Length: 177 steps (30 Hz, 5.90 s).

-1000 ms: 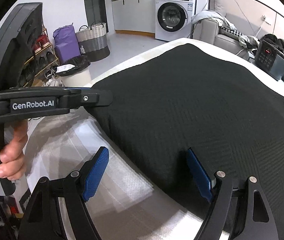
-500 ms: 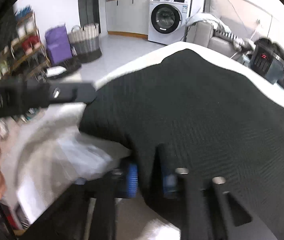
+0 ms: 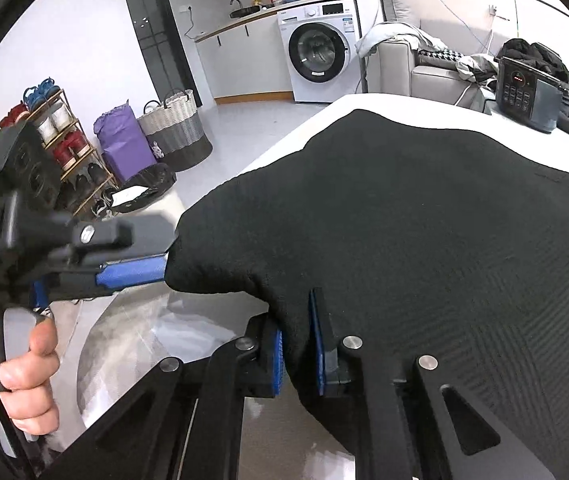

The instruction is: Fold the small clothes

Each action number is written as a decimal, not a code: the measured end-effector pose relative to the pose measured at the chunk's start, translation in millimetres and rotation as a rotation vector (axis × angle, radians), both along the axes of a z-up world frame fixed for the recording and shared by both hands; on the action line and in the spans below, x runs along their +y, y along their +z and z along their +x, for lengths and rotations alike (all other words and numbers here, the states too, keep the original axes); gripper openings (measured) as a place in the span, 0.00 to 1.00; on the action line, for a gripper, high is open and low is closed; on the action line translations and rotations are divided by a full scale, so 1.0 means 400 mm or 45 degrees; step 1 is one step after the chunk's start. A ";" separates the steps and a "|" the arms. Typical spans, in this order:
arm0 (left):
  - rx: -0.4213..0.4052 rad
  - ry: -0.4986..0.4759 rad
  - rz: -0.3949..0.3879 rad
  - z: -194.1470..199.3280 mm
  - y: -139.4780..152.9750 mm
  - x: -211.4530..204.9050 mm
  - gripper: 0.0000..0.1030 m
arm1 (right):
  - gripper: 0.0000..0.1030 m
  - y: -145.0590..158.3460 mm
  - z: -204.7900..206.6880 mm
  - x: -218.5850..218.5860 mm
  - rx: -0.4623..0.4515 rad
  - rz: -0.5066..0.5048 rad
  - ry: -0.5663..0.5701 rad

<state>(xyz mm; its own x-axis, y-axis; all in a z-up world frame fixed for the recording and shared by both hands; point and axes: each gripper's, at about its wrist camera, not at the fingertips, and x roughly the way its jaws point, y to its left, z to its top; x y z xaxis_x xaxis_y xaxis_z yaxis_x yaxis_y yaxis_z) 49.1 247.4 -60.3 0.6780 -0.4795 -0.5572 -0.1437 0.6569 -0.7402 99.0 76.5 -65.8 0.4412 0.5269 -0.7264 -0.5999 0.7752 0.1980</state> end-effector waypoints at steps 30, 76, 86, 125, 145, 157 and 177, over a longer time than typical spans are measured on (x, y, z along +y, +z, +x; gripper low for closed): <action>0.157 0.029 0.059 0.177 -0.088 -0.030 0.18 | 0.38 -0.011 0.050 -0.199 0.051 -0.038 -0.185; -0.298 -0.421 0.351 0.418 0.284 -0.531 0.10 | 0.48 0.020 0.032 -0.497 0.064 0.033 -0.477; -0.080 -1.001 0.373 0.402 0.122 -0.976 0.33 | 0.49 0.026 -0.036 -0.907 0.090 -0.051 -1.018; -0.177 -0.962 0.817 0.229 0.012 -0.871 0.70 | 0.38 0.004 0.151 -0.803 0.323 0.324 -0.651; -0.069 -0.752 0.601 0.257 0.032 -0.686 0.70 | 0.35 0.029 0.042 -0.905 0.316 0.255 -0.760; -0.071 -0.770 0.786 0.233 0.008 -0.709 0.72 | 0.07 0.026 0.009 -0.868 0.305 0.324 -0.639; 0.025 -0.667 0.548 0.259 -0.001 -0.609 0.76 | 0.47 -0.046 0.061 -0.934 0.441 0.609 -0.646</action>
